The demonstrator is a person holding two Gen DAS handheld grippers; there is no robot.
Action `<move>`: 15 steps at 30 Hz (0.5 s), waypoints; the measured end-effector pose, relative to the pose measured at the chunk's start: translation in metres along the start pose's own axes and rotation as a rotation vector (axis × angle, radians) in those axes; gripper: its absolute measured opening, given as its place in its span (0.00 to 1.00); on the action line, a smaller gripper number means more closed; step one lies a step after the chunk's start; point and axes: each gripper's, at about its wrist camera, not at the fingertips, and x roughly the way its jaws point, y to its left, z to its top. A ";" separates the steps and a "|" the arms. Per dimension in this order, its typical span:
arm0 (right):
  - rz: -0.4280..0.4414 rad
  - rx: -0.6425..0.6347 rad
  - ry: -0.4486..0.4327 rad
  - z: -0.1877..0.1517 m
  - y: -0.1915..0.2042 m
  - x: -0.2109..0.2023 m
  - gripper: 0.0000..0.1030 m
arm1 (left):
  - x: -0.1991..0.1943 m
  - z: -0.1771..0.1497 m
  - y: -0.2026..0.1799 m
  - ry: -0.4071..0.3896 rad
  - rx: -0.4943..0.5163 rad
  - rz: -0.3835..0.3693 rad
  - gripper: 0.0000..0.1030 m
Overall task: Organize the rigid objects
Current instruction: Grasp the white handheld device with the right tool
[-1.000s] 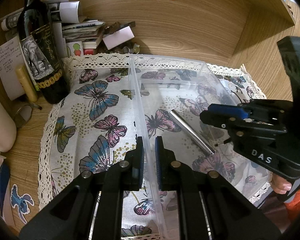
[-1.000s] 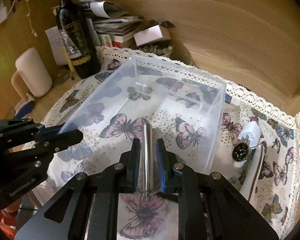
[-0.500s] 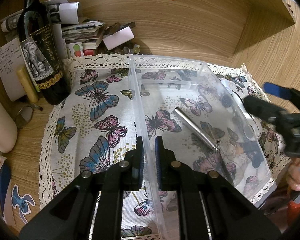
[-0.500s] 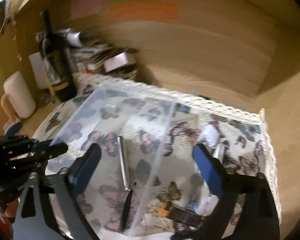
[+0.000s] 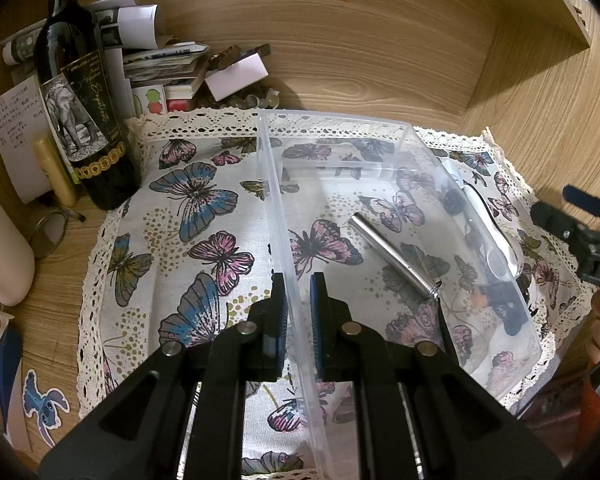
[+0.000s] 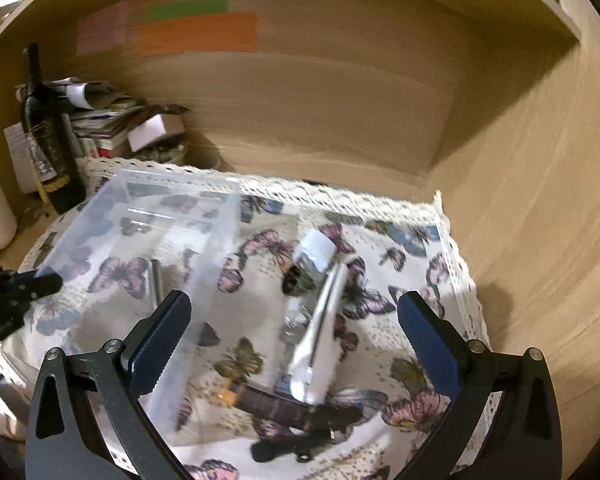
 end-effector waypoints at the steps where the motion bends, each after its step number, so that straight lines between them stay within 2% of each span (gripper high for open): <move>1: 0.001 0.007 0.015 -0.003 -0.003 0.003 0.94 | 0.000 0.000 0.000 0.000 0.000 0.001 0.10; 3: 0.006 0.017 0.062 -0.009 -0.011 0.011 0.86 | 0.000 0.000 0.001 -0.001 0.000 0.000 0.10; 5: 0.011 0.039 0.114 -0.014 -0.019 0.023 0.71 | 0.000 0.000 -0.001 -0.001 -0.002 0.001 0.10; 8: 0.050 0.088 0.197 -0.021 -0.032 0.044 0.55 | 0.000 0.000 -0.003 0.000 -0.004 0.000 0.10; 15: 0.069 0.103 0.257 -0.016 -0.032 0.078 0.41 | -0.001 -0.003 -0.005 0.001 0.003 0.005 0.10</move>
